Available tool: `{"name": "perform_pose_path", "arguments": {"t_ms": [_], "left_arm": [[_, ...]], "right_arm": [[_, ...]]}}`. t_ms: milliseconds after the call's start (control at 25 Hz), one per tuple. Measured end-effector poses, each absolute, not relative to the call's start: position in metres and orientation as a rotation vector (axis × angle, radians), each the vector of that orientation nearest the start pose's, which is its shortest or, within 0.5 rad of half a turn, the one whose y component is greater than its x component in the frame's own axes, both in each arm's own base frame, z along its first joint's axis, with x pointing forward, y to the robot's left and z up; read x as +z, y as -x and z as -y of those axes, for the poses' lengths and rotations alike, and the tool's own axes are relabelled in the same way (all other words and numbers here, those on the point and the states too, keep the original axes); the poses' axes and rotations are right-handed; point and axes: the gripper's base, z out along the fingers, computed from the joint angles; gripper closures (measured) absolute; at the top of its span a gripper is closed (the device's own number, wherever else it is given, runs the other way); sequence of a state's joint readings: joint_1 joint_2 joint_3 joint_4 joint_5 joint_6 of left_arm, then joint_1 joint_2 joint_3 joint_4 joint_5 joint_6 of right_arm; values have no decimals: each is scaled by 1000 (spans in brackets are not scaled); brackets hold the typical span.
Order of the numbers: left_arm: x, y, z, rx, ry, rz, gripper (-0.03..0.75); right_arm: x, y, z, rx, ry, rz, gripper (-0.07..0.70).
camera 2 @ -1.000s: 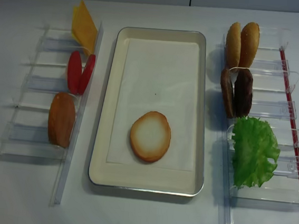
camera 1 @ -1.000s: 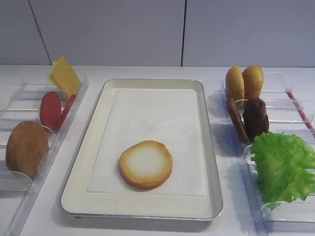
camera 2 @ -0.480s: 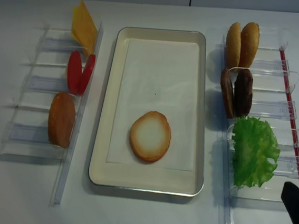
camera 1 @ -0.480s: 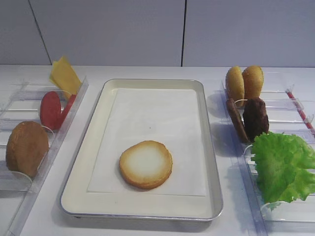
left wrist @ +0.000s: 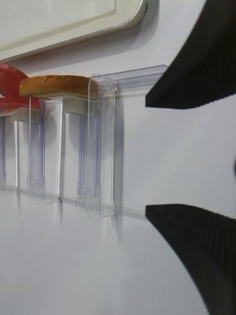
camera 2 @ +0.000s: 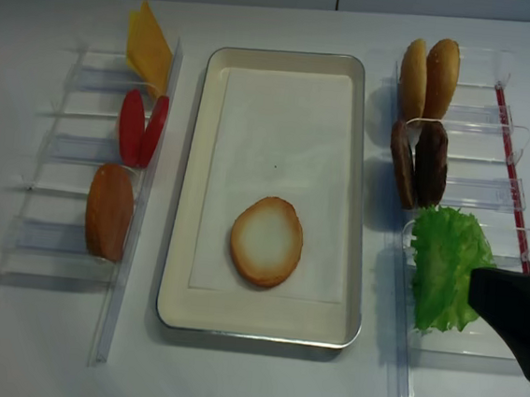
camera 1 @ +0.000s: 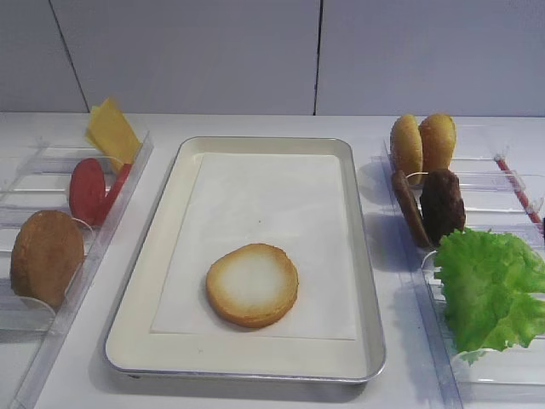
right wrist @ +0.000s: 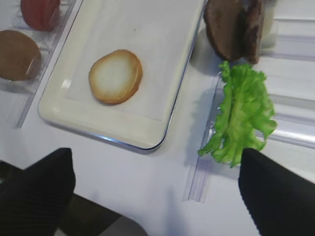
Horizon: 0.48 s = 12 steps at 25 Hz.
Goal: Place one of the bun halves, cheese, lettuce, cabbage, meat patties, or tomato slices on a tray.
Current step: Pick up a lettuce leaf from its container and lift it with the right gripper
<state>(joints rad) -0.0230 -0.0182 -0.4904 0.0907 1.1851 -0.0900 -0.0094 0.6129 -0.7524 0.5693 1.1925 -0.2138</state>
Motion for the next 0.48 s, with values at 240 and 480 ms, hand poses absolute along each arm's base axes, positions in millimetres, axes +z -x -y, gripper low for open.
{"name": "perform_pose_path", "arguments": {"t_ms": [240, 480], "left_arm": [[265, 12, -8, 45, 84, -2155, 300], [265, 12, -8, 45, 84, -2155, 301]], "right_arm": [[328, -119, -48, 756, 178, -2573, -38], [312, -143, -48, 790, 140, -2688, -27]]}}
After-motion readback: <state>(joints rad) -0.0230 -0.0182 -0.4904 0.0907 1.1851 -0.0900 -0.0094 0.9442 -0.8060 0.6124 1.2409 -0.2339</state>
